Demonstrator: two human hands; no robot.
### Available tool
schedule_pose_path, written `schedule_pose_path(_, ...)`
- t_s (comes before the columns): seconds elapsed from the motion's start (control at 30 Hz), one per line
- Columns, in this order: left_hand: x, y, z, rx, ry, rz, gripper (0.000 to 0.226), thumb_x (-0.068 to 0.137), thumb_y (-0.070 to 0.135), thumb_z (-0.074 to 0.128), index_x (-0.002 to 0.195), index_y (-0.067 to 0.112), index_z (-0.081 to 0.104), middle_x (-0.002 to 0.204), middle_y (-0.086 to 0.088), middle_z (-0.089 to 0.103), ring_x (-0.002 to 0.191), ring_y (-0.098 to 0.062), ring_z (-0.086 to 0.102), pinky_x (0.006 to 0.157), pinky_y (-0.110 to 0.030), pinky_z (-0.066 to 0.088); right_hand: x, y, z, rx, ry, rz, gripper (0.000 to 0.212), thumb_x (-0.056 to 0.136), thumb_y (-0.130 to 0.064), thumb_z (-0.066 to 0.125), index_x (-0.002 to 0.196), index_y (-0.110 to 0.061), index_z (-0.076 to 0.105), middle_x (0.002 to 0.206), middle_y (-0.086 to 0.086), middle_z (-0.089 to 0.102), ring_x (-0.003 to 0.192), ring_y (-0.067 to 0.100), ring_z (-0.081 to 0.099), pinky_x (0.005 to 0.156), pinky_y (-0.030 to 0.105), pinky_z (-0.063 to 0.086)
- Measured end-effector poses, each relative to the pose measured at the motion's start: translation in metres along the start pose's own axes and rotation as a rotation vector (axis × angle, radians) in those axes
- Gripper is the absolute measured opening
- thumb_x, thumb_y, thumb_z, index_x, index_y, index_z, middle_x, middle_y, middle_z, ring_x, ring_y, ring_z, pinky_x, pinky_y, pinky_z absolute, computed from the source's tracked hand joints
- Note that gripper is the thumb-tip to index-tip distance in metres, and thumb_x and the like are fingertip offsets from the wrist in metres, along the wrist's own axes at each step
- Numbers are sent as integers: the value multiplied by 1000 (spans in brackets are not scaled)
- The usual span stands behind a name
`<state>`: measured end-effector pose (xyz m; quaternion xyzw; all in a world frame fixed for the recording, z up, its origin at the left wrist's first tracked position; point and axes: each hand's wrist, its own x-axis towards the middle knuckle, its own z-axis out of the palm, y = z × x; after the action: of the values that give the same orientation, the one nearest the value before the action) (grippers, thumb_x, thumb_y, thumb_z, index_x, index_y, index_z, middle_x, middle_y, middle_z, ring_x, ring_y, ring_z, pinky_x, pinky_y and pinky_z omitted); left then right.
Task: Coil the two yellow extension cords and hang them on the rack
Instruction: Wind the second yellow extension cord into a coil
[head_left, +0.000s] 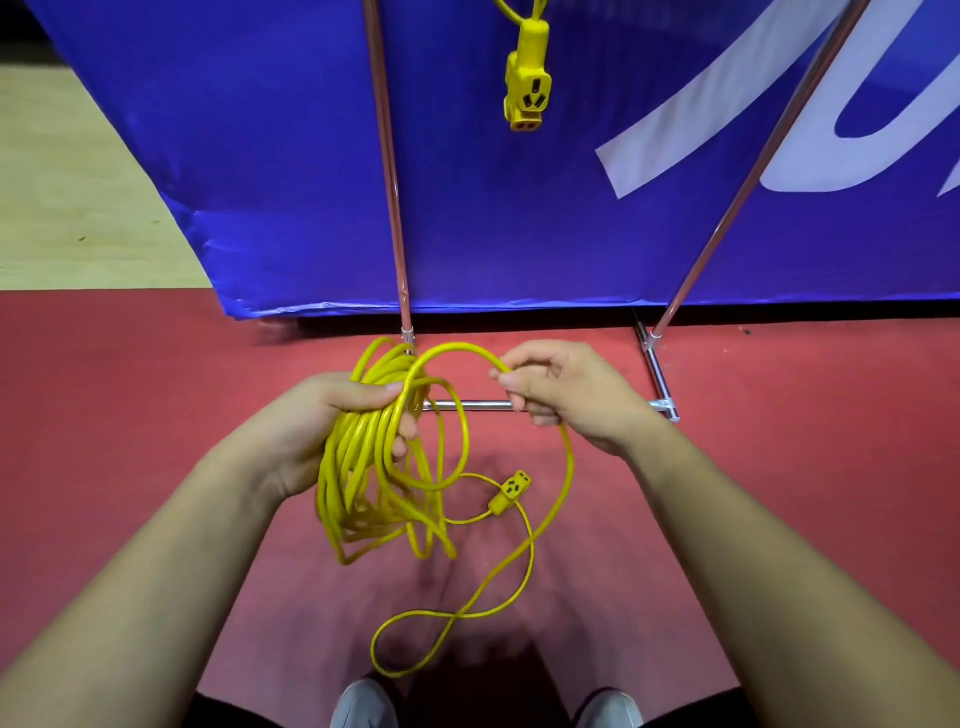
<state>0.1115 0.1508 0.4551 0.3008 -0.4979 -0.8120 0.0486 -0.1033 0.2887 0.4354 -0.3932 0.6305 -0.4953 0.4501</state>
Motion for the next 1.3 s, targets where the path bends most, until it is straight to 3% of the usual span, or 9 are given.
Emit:
schedule_pose_path(0.2,-4,2,-6,-83,71,-47,29,77,17,53,66,2,75,68,-21,70,53,-27,69,52,-32,58,1,-17,5,-178,-28,-130,13,92,-12,63,92,-16,75,58,0,53,59,24,37,51,31,29)
schedule_pose_path(0.3,-7,4,-4,-124,17,-72,29,77,18,53,69,0,75,73,-25,71,60,-32,71,55,-37,59,3,-22,6,-294,-50,-175,17,93,-8,61,91,-17,75,54,-6,53,53,12,42,52,23,35)
schedule_pose_path(0.47,-4,1,3,-98,-141,-96,41,51,27,87,79,0,74,79,-24,71,62,-31,70,61,-38,59,-2,-30,30,-485,-199,-246,12,91,-10,64,92,-5,75,59,-6,56,57,2,47,57,21,40)
schedule_pose_path(0.6,-2,-5,5,-33,-221,-26,33,57,29,87,76,9,70,56,-5,50,46,-18,49,57,-33,50,-2,-31,43,-410,-169,-274,10,90,-14,66,89,-4,69,61,-2,56,58,5,50,56,21,42)
schedule_pose_path(0.77,-2,1,-9,-187,-165,99,34,64,22,83,85,10,58,58,0,45,49,-15,44,60,-32,50,-2,8,5,-445,-285,28,13,94,-17,63,84,-8,62,68,-6,62,64,4,55,68,19,43)
schedule_pose_path(0.87,-2,2,-16,-110,-137,60,35,62,24,84,81,9,59,58,-3,48,50,-18,49,59,-33,49,-1,20,-1,-152,-138,114,5,93,-10,61,88,-11,60,69,6,59,60,18,61,66,31,47)
schedule_pose_path(1.0,-1,-2,-11,19,-22,-81,22,74,21,66,78,0,61,62,-17,63,49,-25,61,49,-30,53,5,4,4,-10,70,-19,9,90,-6,64,89,-12,69,60,2,51,45,12,36,52,29,27)
schedule_pose_path(1.1,3,-9,-5,33,3,-127,25,78,21,58,82,-3,65,69,-20,68,50,-26,64,52,-31,55,0,-20,19,-143,32,-148,6,88,-2,65,87,-4,71,51,-13,55,45,0,43,50,17,33)
schedule_pose_path(1.3,3,-9,0,-36,-197,54,34,66,34,82,84,9,66,56,-2,47,47,-18,47,57,-34,50,-1,-27,48,-146,-86,-188,13,86,-8,70,93,1,63,59,7,51,48,8,46,47,22,38)
